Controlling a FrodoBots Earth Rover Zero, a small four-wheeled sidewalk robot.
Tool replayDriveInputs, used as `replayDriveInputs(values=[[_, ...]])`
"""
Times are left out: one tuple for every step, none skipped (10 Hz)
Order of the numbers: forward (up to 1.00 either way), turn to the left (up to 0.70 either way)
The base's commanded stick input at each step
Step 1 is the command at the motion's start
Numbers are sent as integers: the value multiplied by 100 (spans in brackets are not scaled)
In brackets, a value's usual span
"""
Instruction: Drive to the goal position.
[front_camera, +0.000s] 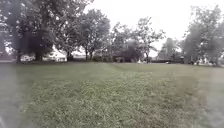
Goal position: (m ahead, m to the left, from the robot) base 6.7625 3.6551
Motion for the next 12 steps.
replayDriveInputs(values=[[0,0],[0,0],[0,0],[0,0],[0,0],[0,-47],[0,-70],[0,-70],[0,-70],[0,-70],[0,-70],[0,-70]])
